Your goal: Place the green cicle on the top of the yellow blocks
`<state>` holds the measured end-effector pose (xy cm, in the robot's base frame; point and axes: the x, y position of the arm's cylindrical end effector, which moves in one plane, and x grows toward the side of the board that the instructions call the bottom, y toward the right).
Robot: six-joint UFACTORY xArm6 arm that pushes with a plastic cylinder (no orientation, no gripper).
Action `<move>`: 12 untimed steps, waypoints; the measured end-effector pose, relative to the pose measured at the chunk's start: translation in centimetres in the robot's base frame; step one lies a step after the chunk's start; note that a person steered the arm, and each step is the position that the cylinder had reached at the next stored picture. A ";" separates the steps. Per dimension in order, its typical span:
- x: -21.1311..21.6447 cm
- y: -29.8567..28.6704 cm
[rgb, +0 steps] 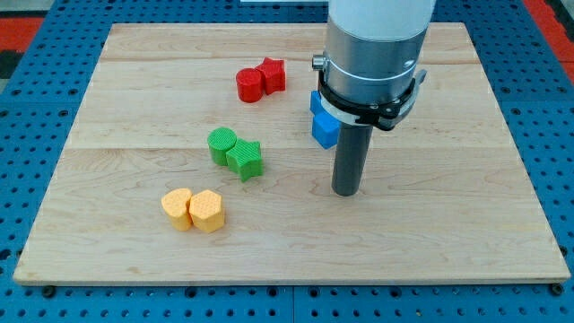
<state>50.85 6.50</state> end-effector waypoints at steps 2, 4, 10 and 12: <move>-0.2 0.0; 1.6 0.2; -1.1 -0.2; -7.8 -10.6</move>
<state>43.01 -4.13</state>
